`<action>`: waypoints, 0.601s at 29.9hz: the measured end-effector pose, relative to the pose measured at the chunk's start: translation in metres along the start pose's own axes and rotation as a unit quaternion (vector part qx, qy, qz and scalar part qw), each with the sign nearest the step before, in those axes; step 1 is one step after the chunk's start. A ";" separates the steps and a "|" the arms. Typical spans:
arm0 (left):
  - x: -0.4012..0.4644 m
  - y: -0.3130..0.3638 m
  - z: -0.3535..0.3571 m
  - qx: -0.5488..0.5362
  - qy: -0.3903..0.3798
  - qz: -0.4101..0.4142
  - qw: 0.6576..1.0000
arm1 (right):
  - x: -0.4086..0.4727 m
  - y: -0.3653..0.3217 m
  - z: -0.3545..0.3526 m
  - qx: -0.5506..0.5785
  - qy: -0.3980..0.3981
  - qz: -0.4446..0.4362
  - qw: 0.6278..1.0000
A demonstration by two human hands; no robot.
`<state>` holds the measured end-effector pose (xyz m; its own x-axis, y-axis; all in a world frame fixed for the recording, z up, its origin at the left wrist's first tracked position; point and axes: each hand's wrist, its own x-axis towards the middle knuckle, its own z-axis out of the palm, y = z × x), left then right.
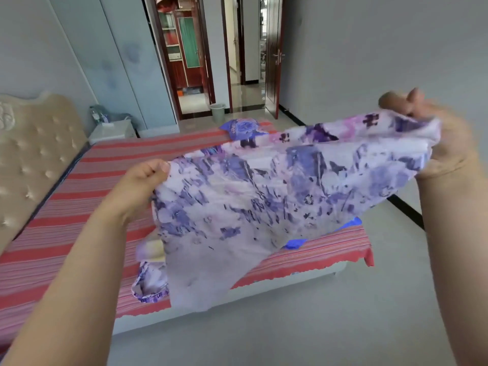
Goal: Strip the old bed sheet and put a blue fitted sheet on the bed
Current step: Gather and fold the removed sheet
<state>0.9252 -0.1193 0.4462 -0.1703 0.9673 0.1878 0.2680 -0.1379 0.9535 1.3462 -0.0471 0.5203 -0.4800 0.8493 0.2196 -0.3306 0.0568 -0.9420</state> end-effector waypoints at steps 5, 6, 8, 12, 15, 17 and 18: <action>0.017 0.030 0.025 -0.153 -0.033 0.031 0.987 | -0.006 -0.002 -0.036 0.096 0.089 0.033 0.991; 0.024 0.027 0.031 -0.044 -0.018 0.033 0.998 | -0.009 0.003 -0.042 0.005 0.146 0.062 0.987; 0.032 0.021 0.047 0.149 -0.012 0.042 0.988 | -0.015 0.024 -0.057 -0.318 0.253 0.107 0.907; 0.028 0.010 0.083 0.124 -0.052 0.030 0.990 | -0.044 0.062 -0.084 -0.515 0.101 0.332 0.784; 0.017 -0.001 0.118 0.166 -0.158 0.019 0.973 | -0.052 0.089 -0.071 -0.547 0.117 0.335 0.758; 0.008 -0.014 0.140 0.205 -0.195 0.014 0.959 | -0.048 0.112 -0.051 -0.587 0.257 0.262 0.722; 0.002 -0.021 0.150 0.214 -0.206 0.011 0.955 | -0.047 0.120 -0.034 -0.586 0.286 0.204 0.730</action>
<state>1.0616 -0.0822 0.3916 0.2030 0.9791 0.0142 0.6451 -0.1446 0.7503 1.3569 -0.0622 0.3880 0.1841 0.9823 0.0341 0.8284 -0.1364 -0.5433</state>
